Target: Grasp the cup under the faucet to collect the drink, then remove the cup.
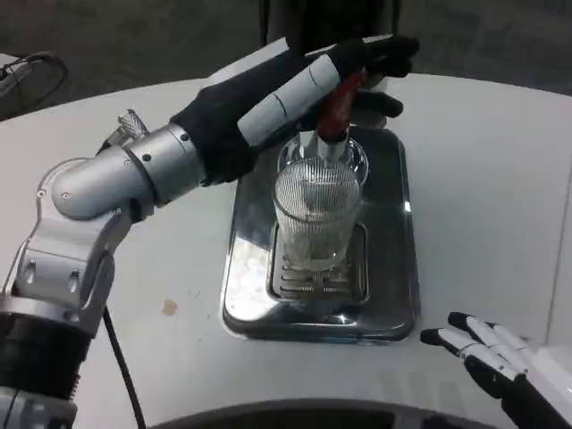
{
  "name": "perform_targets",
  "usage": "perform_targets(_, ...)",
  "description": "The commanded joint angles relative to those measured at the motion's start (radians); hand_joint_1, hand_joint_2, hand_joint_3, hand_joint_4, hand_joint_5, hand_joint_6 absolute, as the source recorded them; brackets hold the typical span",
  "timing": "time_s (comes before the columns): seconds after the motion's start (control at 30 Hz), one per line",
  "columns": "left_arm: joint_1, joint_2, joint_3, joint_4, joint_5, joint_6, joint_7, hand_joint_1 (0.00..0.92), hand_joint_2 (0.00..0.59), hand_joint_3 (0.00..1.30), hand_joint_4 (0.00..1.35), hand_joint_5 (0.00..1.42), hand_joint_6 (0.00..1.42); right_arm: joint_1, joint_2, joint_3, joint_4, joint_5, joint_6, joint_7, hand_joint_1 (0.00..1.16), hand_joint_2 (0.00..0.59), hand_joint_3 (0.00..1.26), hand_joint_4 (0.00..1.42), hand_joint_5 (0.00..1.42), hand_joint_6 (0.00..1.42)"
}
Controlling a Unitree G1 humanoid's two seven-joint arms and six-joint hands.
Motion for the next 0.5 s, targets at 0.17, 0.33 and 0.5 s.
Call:
perform_targets(0.17, 0.017, 0.020, -0.039, 0.040, 0.087, -0.083, -0.024, 0.000, 0.080, 0.15, 0.09, 0.21, 0.18, 0.000, 0.005, -0.002, -0.017, 0.011, -0.005, -0.005, 0.29, 0.477, 0.12, 0.00, 0.00, 0.02)
perform_targets(0.33, 0.017, 0.031, -0.055, 0.052, 0.121, -0.141, -0.021, 0.000, 0.080, 0.15, 0.09, 0.21, 0.17, -0.005, 0.008, 0.002, -0.017, 0.011, 0.004, -0.002, 0.29, 0.477, 0.12, 0.00, 0.00, 0.02)
perform_targets(0.5, 0.009, 0.035, -0.076, 0.081, 0.173, -0.207, -0.012, 0.000, 0.080, 0.14, 0.07, 0.20, 0.13, -0.008, 0.013, 0.001, -0.017, 0.014, 0.012, 0.000, 0.29, 0.477, 0.12, 0.00, 0.00, 0.02)
